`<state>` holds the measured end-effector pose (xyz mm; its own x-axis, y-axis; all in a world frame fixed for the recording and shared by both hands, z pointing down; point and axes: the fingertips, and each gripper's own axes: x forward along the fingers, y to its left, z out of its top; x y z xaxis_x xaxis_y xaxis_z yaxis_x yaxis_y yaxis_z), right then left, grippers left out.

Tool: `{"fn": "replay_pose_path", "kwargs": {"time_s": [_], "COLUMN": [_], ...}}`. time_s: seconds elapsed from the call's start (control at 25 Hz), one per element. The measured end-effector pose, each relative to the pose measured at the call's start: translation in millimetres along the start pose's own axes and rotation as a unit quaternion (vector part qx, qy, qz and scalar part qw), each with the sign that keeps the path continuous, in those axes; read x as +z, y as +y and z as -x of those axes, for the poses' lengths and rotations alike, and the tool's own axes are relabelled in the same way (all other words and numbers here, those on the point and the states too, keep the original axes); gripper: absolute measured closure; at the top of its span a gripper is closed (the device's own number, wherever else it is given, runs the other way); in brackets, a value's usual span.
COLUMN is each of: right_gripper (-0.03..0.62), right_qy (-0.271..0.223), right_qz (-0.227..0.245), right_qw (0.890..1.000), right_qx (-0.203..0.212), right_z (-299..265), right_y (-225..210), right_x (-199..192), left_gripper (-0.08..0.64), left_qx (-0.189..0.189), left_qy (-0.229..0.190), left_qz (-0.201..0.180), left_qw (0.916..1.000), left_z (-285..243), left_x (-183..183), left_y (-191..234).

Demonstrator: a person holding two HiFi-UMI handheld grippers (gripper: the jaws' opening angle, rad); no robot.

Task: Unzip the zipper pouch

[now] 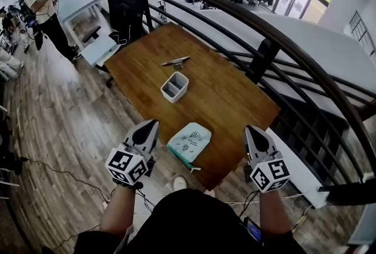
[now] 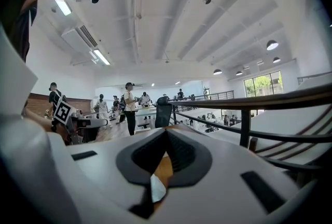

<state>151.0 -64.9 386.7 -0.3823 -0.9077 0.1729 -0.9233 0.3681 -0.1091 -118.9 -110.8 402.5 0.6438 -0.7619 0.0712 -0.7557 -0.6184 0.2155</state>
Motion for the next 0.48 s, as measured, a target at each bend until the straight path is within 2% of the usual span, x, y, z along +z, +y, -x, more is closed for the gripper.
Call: {"fn": "replay_pose_path", "kwargs": {"time_s": [0.12, 0.24, 0.4, 0.48], "right_gripper": [0.597, 0.598, 0.6, 0.6], "right_qy": [-0.01, -0.023, -0.037, -0.039], "right_qz": [-0.002, 0.002, 0.002, 0.01], "right_qw": [1.0, 1.0, 0.999, 0.999], "right_qx": [0.005, 0.009, 0.015, 0.021], "right_z": [20, 34, 45, 49], "right_y": [-9, -16, -17, -13], "right_x": [1, 0, -8, -9], "left_gripper": [0.546, 0.546, 0.546, 0.546], "left_qx": [0.023, 0.043, 0.054, 0.06], "left_qy": [-0.013, -0.017, -0.017, -0.015], "left_qz": [0.002, -0.014, -0.034, -0.032], "left_qw": [0.9996, 0.9988, 0.9978, 0.9976], "left_z": [5, 9, 21, 28], "left_x": [2, 1, -5, -6], "left_y": [-13, -30, -52, -57]}}
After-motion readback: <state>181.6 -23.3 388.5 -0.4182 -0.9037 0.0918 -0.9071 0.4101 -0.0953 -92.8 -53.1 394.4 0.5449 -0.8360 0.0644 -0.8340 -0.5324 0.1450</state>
